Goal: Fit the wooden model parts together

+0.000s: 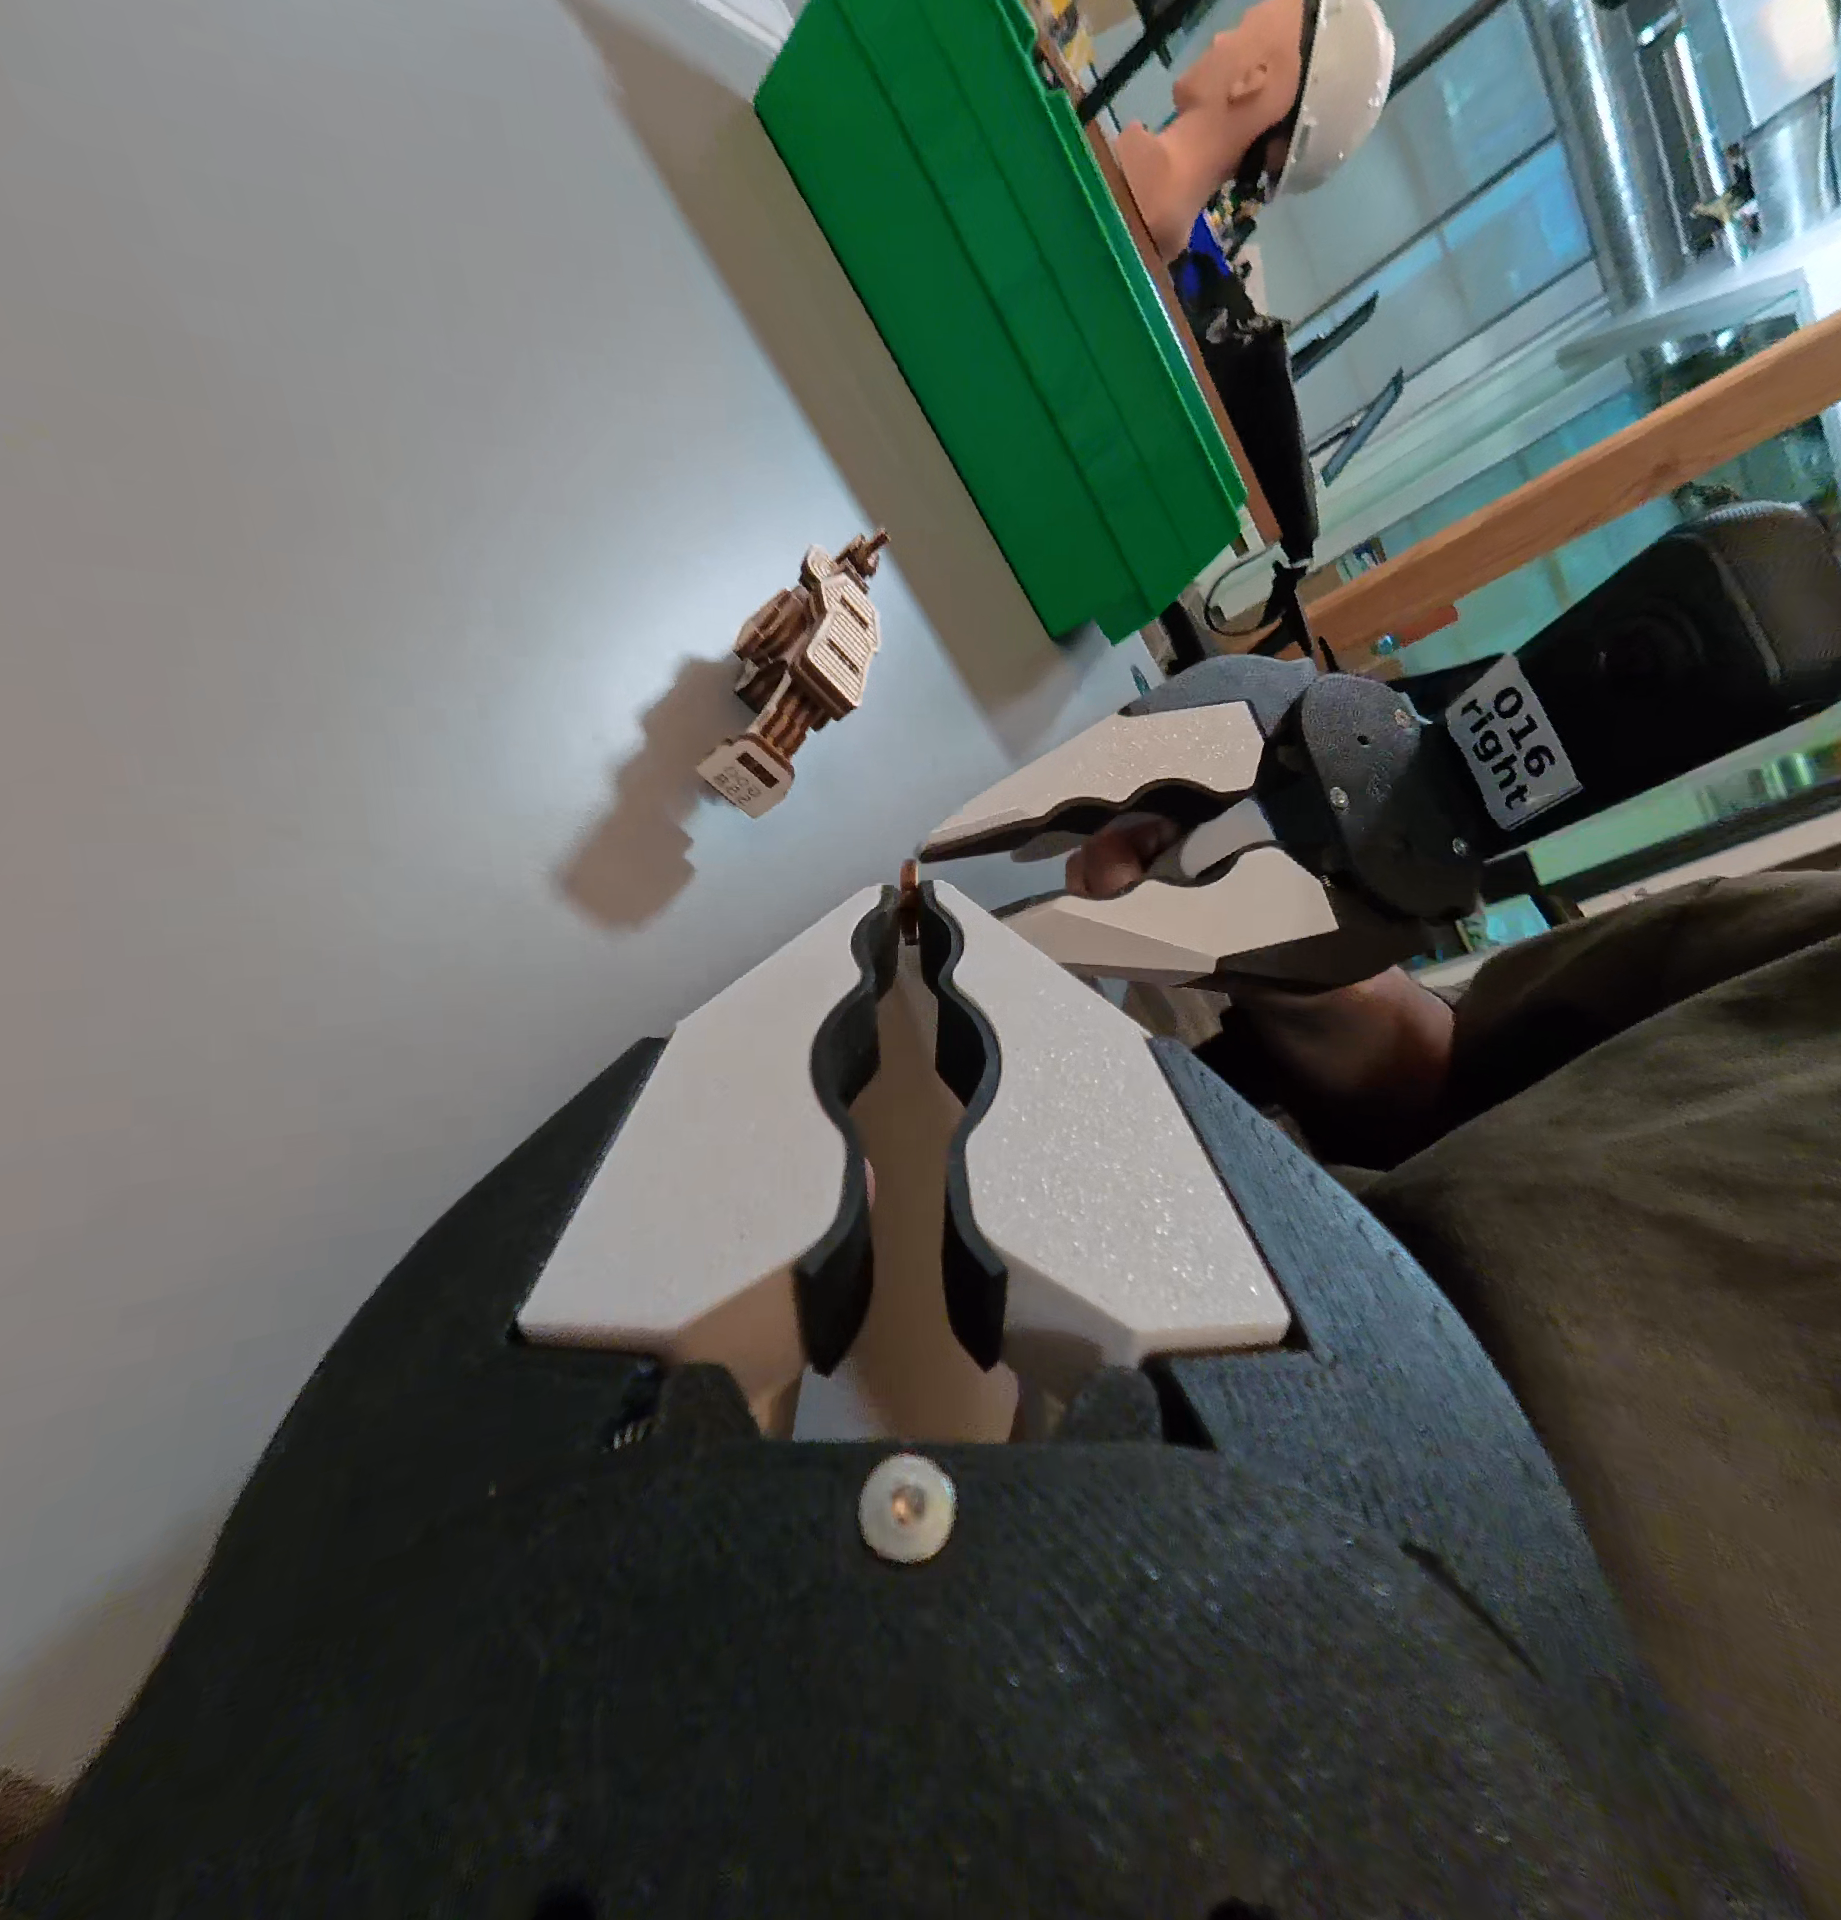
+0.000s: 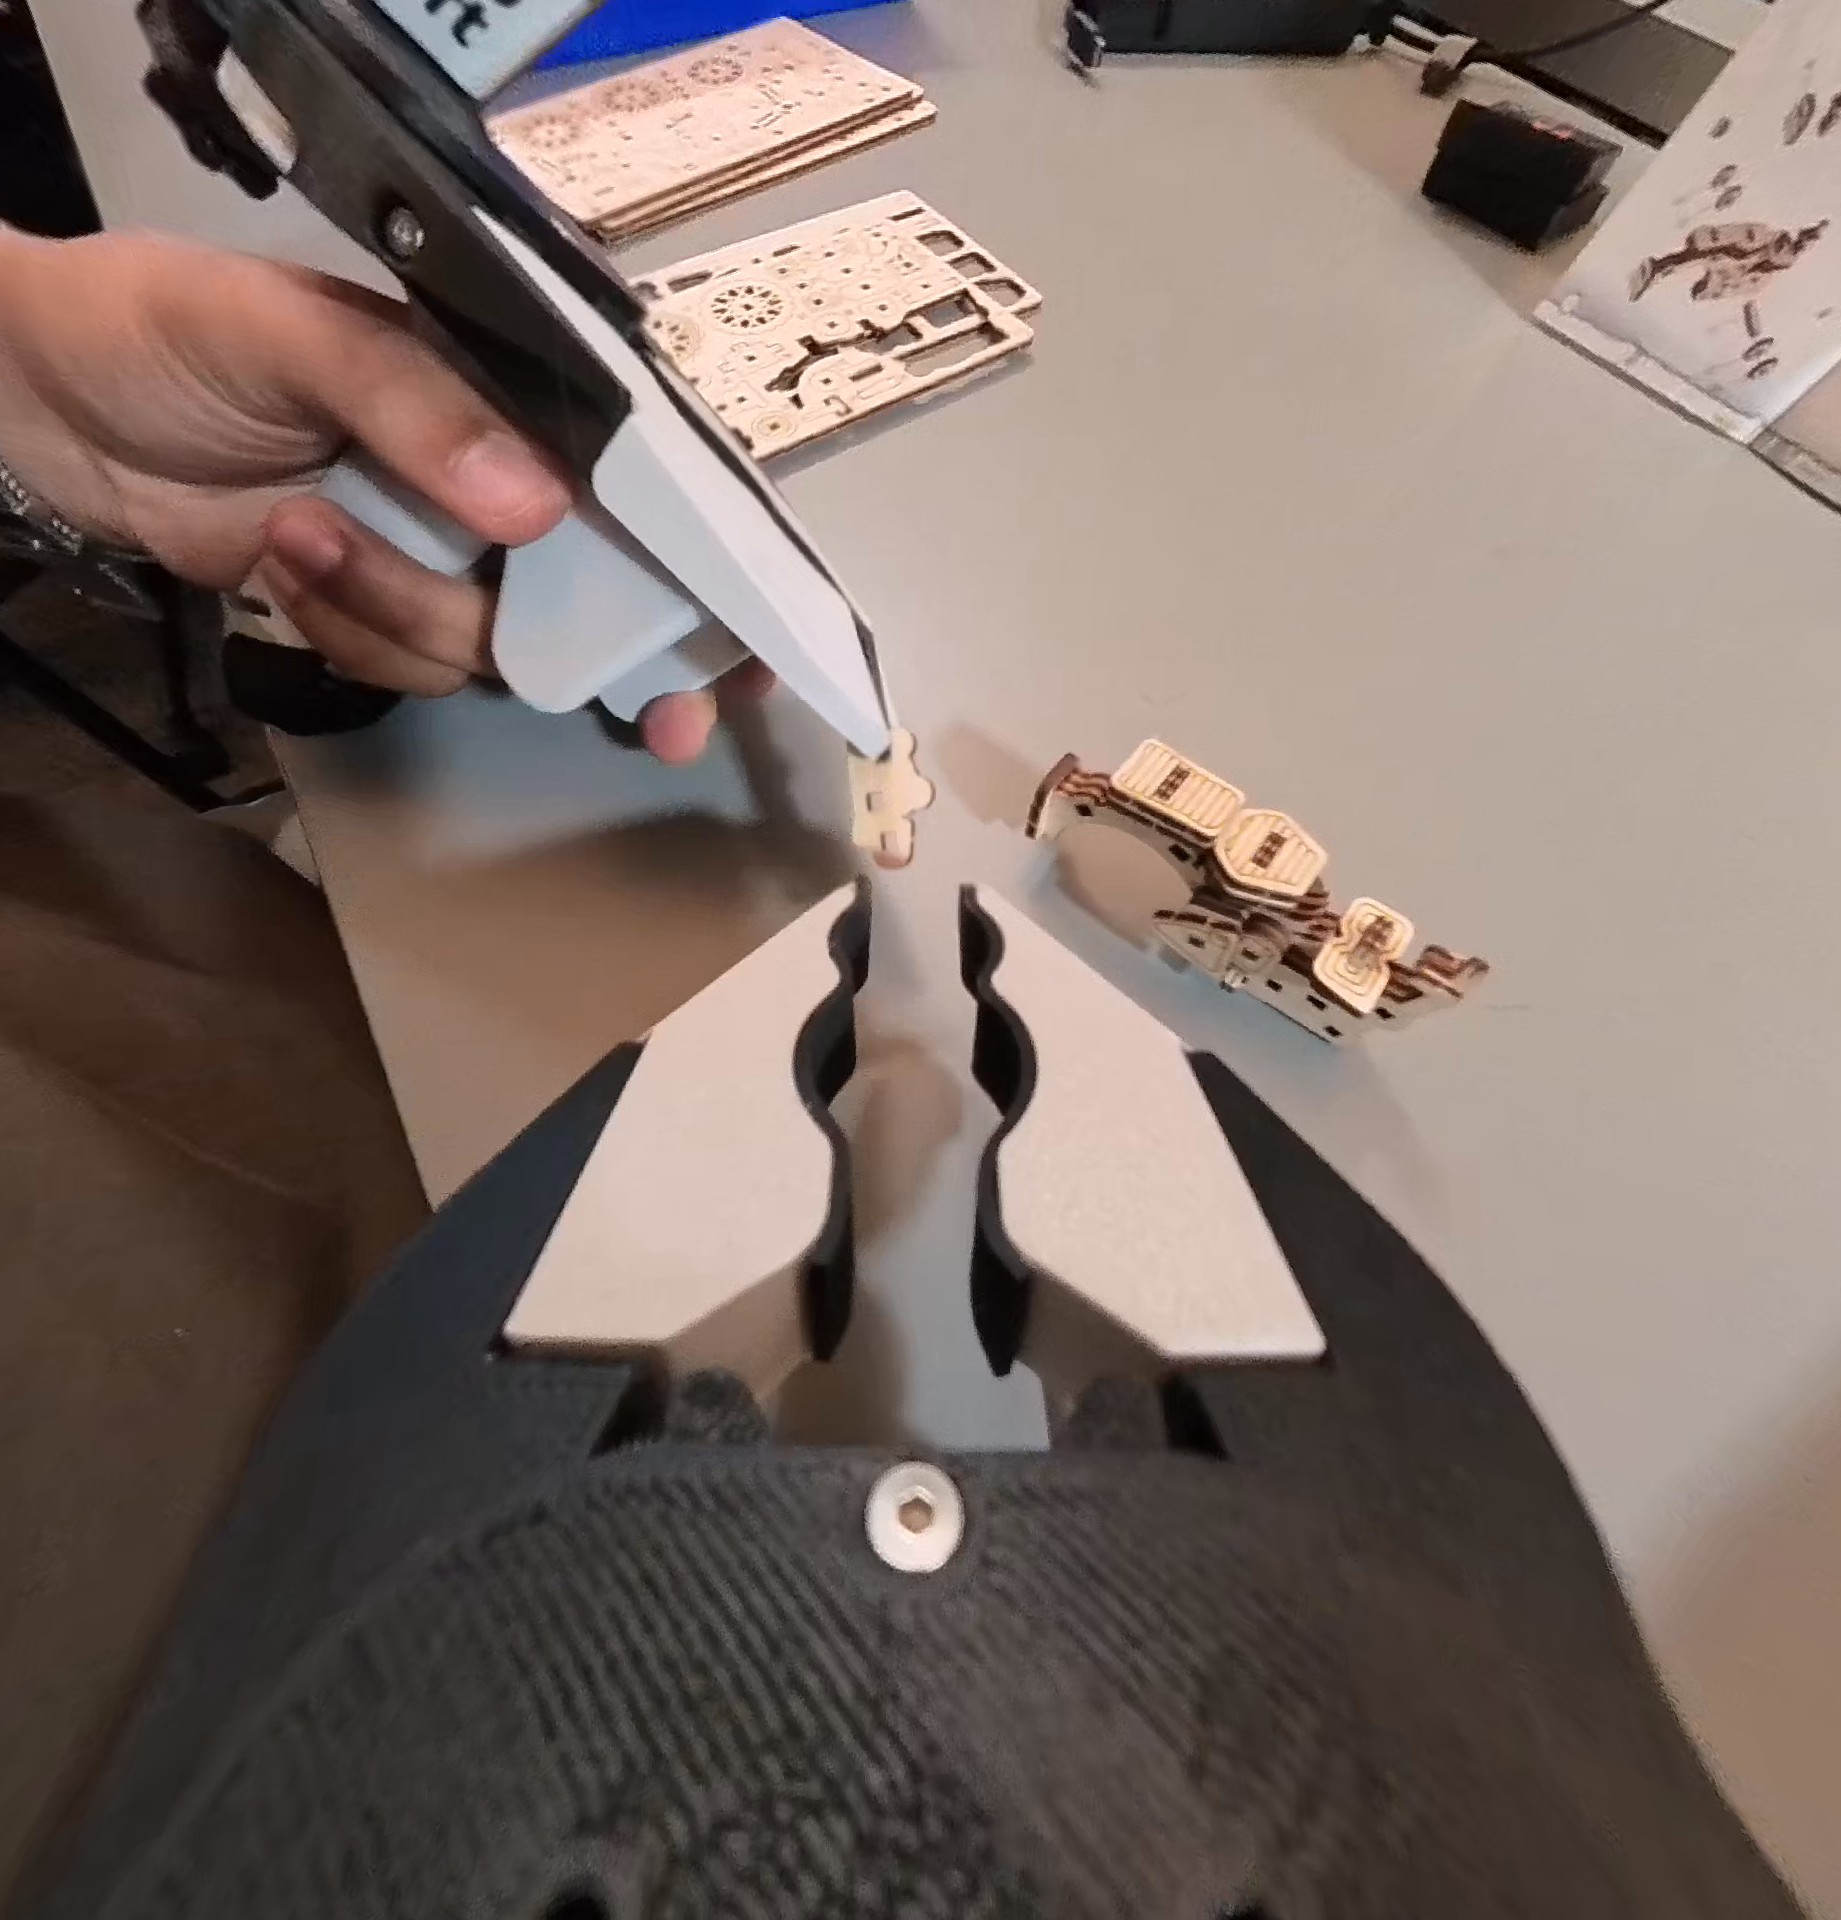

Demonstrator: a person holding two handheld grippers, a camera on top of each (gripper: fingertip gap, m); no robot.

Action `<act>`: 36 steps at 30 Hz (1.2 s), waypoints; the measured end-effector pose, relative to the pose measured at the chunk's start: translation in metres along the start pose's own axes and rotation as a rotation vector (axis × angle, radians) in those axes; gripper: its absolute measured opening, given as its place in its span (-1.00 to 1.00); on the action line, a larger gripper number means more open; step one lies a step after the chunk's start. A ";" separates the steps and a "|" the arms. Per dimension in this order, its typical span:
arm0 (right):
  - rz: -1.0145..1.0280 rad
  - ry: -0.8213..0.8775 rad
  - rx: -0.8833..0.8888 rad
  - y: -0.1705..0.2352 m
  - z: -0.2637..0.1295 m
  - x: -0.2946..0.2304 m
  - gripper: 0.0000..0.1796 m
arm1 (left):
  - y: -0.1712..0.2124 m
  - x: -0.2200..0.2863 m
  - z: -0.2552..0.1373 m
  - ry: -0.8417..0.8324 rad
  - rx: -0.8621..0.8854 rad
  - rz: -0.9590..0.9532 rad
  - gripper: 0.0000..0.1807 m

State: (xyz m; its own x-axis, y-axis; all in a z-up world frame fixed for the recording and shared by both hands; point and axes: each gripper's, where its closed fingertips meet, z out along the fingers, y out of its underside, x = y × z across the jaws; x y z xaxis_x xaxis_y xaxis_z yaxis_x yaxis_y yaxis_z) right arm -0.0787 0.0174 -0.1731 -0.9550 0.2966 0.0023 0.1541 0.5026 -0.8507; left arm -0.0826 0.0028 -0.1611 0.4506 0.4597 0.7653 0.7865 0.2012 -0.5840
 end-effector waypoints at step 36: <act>0.056 -0.070 0.049 -0.008 0.001 -0.012 -0.77 | -0.032 -0.004 -0.018 -0.063 0.217 0.011 -0.92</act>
State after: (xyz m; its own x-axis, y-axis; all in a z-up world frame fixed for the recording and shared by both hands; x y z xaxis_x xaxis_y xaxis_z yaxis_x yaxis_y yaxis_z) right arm -0.0687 0.0088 -0.1665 -0.9607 0.2651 -0.0817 0.1973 0.4460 -0.8730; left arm -0.1018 -0.0214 -0.1404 0.4260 0.5145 0.7442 0.6692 0.3744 -0.6419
